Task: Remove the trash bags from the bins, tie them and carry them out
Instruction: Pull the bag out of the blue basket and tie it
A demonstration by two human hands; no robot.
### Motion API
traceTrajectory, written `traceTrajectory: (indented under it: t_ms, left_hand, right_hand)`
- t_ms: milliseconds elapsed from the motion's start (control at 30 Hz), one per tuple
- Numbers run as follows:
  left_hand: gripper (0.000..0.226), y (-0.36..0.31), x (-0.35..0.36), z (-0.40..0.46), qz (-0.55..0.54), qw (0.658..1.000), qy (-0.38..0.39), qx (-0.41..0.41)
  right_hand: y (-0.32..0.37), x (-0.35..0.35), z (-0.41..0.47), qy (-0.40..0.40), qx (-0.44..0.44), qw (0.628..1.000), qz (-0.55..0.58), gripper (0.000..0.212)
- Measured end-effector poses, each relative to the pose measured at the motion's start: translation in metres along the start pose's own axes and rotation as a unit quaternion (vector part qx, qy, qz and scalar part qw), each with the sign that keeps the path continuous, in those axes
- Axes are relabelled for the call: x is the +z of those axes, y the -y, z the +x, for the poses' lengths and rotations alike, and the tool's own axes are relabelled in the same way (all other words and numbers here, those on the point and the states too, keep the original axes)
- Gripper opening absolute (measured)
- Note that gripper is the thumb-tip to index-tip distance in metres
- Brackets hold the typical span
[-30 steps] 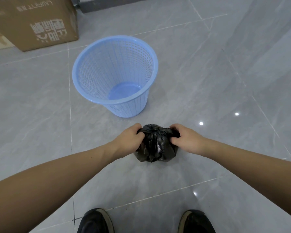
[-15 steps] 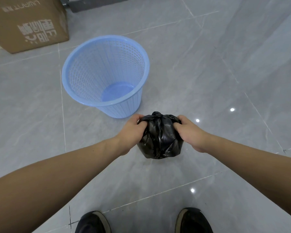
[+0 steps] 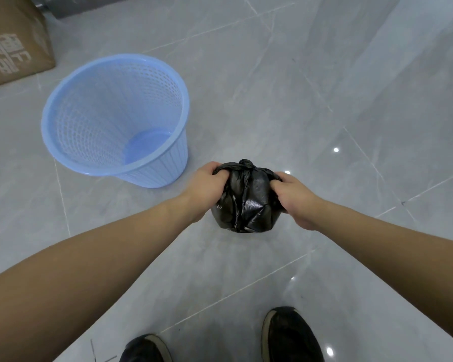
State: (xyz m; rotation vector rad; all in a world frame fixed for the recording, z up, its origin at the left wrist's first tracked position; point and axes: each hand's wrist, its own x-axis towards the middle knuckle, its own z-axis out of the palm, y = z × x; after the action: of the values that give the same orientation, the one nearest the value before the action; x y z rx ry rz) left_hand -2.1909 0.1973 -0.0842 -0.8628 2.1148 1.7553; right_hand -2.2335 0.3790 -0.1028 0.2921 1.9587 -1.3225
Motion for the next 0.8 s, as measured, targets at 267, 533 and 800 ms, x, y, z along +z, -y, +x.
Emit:
traceTrajectory:
  t_ms: [267,533,800]
  left_hand:
    - [0.020,0.000,-0.010,0.009,0.001,1.000,-0.025,-0.004]
    - [0.026,0.008,-0.026,0.013,0.013,0.999,-0.035,-0.017]
    - [0.021,-0.018,-0.016,0.006,0.002,0.999,-0.031,-0.014]
  right_hand:
    - [0.007,0.014,0.011,-0.013,-0.010,1.000,0.010,0.025]
    - [0.012,0.030,0.022,0.008,-0.023,1.000,-0.017,0.025]
    - [0.030,0.021,0.017,-0.034,-0.051,0.998,0.019,0.024]
